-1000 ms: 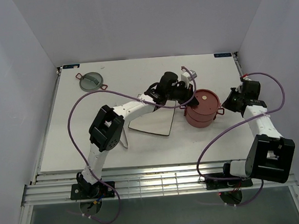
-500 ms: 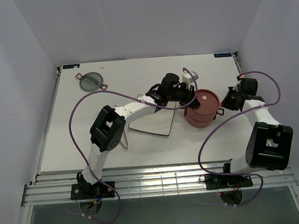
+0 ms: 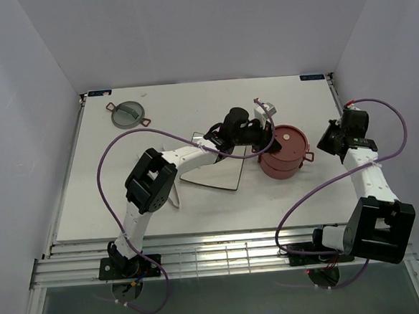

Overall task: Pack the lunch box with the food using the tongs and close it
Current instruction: Close the fastener on the packing box.

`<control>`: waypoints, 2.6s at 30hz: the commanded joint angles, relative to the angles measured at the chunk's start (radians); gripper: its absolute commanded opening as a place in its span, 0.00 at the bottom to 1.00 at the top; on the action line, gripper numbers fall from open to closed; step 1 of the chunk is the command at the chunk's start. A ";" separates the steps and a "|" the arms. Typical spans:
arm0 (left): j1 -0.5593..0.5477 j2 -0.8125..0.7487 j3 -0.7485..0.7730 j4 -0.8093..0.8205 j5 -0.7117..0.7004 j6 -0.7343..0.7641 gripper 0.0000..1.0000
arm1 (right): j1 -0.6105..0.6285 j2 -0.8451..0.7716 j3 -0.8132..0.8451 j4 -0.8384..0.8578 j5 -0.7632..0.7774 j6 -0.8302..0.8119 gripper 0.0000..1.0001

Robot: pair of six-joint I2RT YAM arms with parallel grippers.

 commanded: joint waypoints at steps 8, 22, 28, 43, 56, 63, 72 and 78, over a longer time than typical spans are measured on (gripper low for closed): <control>-0.005 -0.023 -0.033 -0.061 0.007 -0.002 0.00 | 0.012 0.132 -0.143 0.111 -0.046 0.034 0.08; -0.006 -0.027 -0.042 -0.055 0.004 -0.014 0.00 | 0.006 0.212 -0.134 0.174 -0.063 0.010 0.08; -0.006 -0.023 -0.036 -0.050 0.007 -0.020 0.00 | 0.003 0.297 -0.083 0.208 -0.209 -0.046 0.08; -0.006 -0.017 -0.018 -0.056 0.006 -0.010 0.00 | -0.086 0.156 -0.051 0.044 -0.020 -0.086 0.08; -0.006 0.020 0.007 -0.055 0.021 -0.005 0.00 | 0.042 0.349 0.057 0.094 -0.247 -0.092 0.08; -0.006 0.026 0.013 -0.056 0.020 0.004 0.00 | -0.016 0.363 0.009 0.145 -0.302 -0.073 0.08; -0.006 0.042 0.015 -0.056 0.010 0.003 0.00 | -0.070 0.338 0.009 0.105 -0.152 -0.075 0.08; -0.006 0.055 0.031 -0.061 0.003 0.001 0.00 | -0.034 0.344 0.035 0.119 -0.187 -0.073 0.08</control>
